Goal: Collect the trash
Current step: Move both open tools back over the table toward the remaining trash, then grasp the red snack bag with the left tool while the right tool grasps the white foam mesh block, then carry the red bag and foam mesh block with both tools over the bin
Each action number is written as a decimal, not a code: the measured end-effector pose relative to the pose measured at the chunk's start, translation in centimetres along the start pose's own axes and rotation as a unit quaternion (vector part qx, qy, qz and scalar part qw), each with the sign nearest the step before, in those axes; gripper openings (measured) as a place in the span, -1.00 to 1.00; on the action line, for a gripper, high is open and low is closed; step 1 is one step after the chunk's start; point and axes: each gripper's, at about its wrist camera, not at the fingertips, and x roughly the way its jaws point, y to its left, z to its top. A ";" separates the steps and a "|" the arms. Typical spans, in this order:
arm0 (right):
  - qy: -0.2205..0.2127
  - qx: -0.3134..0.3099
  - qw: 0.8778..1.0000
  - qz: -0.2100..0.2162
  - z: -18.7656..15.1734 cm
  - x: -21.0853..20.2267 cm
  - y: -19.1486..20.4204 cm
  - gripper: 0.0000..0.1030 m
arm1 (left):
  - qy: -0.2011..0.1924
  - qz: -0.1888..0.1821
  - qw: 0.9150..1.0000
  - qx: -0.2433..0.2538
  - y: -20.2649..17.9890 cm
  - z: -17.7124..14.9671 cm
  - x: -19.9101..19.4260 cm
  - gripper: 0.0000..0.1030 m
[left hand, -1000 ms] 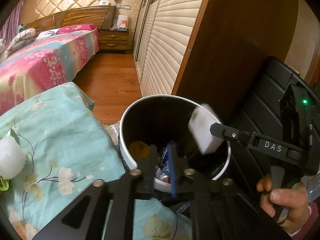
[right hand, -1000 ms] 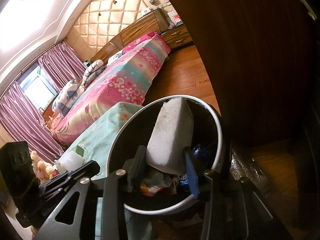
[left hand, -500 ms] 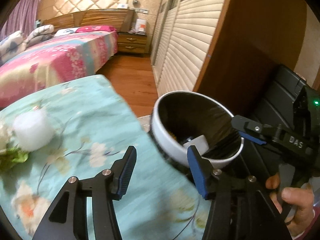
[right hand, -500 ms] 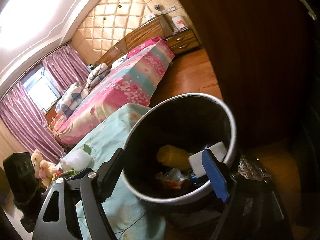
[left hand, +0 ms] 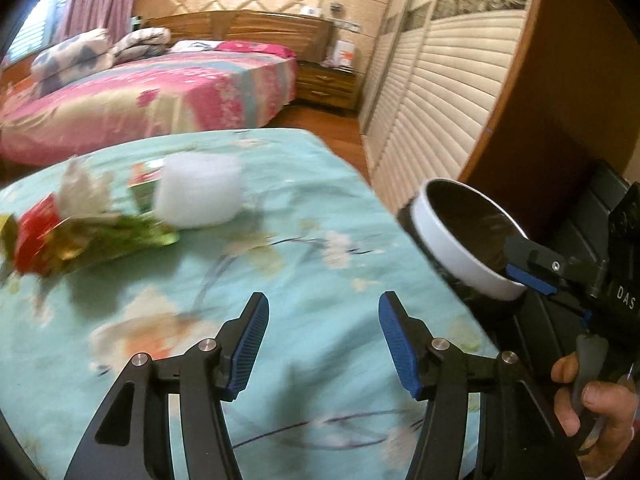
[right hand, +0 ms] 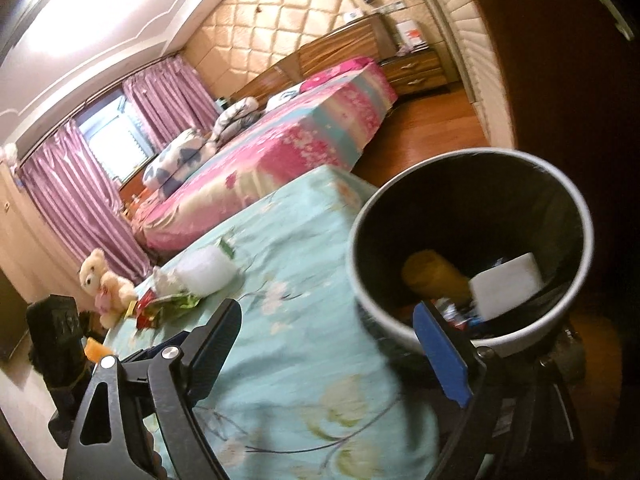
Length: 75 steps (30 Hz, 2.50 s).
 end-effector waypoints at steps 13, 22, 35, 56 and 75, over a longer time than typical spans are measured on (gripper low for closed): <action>0.042 -0.035 0.998 0.038 -2.4 3.5 5.0 0.73 | -0.015 0.049 0.997 -0.055 5.5 -1.6 -4.4 0.10; 0.063 -0.051 0.995 0.053 -2.9 6.2 7.9 0.93 | -0.020 0.078 0.993 -0.082 9.6 -2.3 -5.8 0.10; 0.088 -0.083 0.992 0.031 -2.6 10.4 11.0 0.93 | -0.040 0.126 0.983 -0.129 15.9 -0.9 -6.7 0.11; 0.086 -0.099 0.991 0.040 0.0 16.3 13.3 0.92 | -0.031 0.156 0.982 -0.104 19.8 3.8 -0.4 0.07; 0.077 -0.087 0.992 0.053 -0.8 13.3 11.7 -0.42 | -0.064 0.124 0.986 -0.094 17.5 2.0 -4.3 -0.96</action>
